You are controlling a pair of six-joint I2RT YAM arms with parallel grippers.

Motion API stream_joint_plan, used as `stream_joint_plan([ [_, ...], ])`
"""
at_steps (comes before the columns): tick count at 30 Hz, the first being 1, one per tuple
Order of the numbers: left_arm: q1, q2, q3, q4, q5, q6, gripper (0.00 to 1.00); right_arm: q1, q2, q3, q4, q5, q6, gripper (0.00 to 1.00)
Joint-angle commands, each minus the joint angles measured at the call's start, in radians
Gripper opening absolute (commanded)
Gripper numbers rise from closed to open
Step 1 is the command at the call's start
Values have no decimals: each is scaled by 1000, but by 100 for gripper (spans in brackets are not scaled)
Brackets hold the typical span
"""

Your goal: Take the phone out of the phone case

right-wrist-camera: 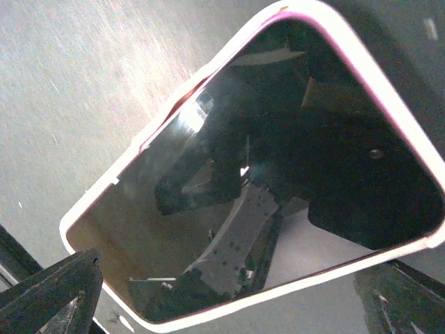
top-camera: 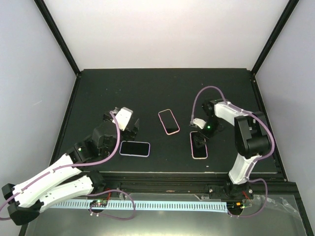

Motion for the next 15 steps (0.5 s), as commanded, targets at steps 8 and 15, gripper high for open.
stream_joint_plan([
  [8, 0, 24, 7, 50, -23, 13, 99, 408, 76, 72, 149, 190, 182, 100],
  [15, 0, 32, 7, 52, -24, 18, 99, 461, -51, -57, 235, 304, 211, 100],
])
